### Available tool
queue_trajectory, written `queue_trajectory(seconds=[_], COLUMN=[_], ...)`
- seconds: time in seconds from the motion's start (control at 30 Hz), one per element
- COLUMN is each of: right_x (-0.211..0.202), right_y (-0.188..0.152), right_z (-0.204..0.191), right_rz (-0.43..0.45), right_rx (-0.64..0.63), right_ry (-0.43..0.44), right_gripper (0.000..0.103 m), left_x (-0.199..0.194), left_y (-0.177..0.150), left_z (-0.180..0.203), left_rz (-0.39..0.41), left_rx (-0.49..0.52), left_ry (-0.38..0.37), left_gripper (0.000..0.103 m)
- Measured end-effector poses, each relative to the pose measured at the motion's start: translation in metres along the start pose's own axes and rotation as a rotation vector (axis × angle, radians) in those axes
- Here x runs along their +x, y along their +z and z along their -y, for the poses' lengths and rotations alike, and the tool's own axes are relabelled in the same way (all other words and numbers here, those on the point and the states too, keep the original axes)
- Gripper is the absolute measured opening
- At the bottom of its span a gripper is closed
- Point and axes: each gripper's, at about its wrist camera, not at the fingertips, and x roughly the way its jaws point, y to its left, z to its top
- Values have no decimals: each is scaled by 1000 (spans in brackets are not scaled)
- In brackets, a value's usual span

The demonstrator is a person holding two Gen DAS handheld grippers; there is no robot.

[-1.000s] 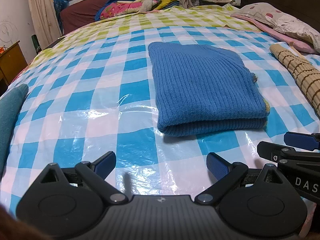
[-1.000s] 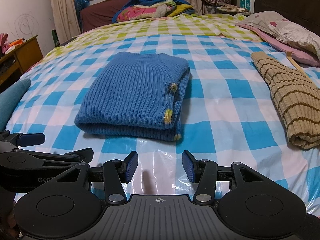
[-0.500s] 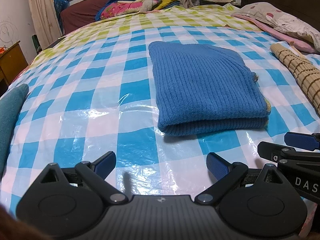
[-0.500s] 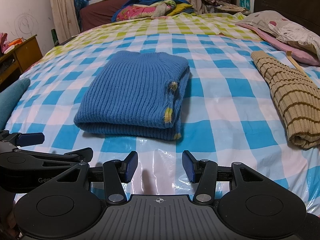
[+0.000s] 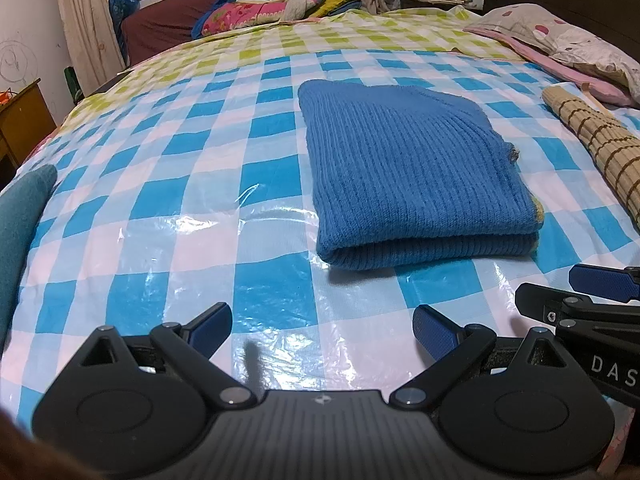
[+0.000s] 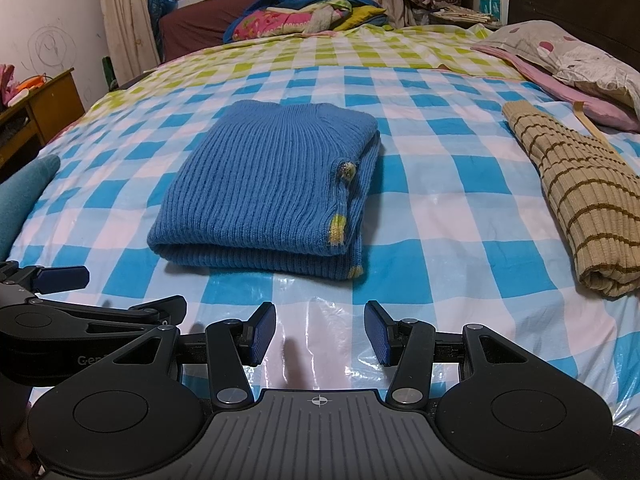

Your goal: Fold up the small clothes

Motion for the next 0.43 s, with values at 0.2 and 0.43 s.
queue_trajectory(seconds=[0.2,0.43], right_x=[1,1], right_y=[-1,-2], right_z=[0,0], right_rz=[0,0], right_rx=[-1,-1], right_ry=[1,0], right_gripper=[49,51], left_x=[2,3], left_y=[-1,0], left_z=[1,2], left_rz=[-8,-9], left_rx=[-2,0], left_ry=[2,6], left_gripper=[102,102])
